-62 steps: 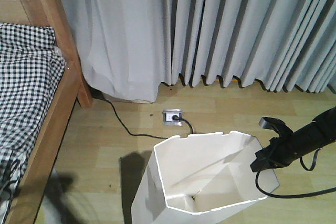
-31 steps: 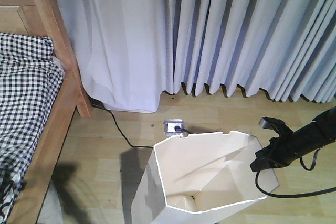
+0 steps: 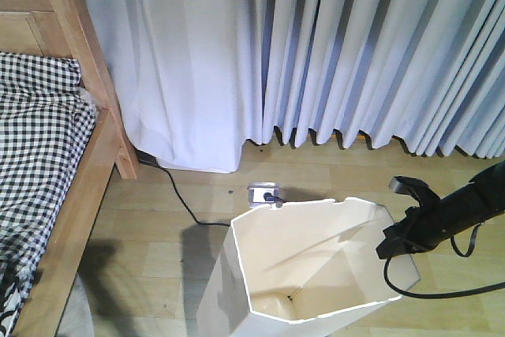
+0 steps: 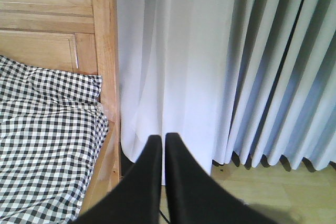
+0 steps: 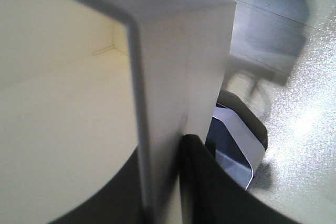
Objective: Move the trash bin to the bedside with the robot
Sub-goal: 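Drive closer to the bedside and curtains, bin held in right gripper, then lower the bin to the floor beside the bed with the right gripper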
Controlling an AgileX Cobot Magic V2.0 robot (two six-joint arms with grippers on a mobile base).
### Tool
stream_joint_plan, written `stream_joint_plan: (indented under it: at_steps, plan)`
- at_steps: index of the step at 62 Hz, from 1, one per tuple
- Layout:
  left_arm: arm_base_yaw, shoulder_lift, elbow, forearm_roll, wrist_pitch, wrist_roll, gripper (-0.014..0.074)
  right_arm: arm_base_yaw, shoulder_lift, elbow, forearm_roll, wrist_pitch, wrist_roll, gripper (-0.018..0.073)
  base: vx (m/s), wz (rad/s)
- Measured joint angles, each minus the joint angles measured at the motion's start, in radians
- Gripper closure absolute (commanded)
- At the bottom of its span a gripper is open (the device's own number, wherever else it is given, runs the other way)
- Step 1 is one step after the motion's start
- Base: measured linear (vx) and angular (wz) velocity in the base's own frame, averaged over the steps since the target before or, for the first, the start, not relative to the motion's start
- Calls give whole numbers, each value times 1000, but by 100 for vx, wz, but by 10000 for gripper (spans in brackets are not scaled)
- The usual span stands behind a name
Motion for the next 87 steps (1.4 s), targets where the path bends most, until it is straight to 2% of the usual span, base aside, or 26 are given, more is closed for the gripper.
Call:
stream_joint_plan:
  at_steps: [24, 38, 50, 58, 66, 76, 87]
  plan:
    - [0, 0, 0, 0, 0, 0, 602, 0, 0, 0, 0, 0, -3, 564, 0, 0]
    - [0, 0, 0, 0, 0, 0, 602, 0, 0, 0, 11, -12, -114, 564, 0, 0]
    - [0, 0, 0, 0, 0, 0, 602, 0, 0, 0, 24, -32, -167, 564, 0, 0]
    - [0, 0, 0, 0, 0, 0, 602, 0, 0, 2, 108, -77, -183, 564, 0, -1]
    - [0, 0, 0, 0, 0, 0, 602, 3, 2, 5, 270, -169, -203, 564, 0, 0]
    - [0, 0, 0, 0, 0, 0, 602, 3, 40, -11, 465, -282, -290, 564, 0, 0]
    - [0, 0, 0, 0, 0, 0, 602, -1, 132, -107, 506, -336, -293, 562, 0, 0]
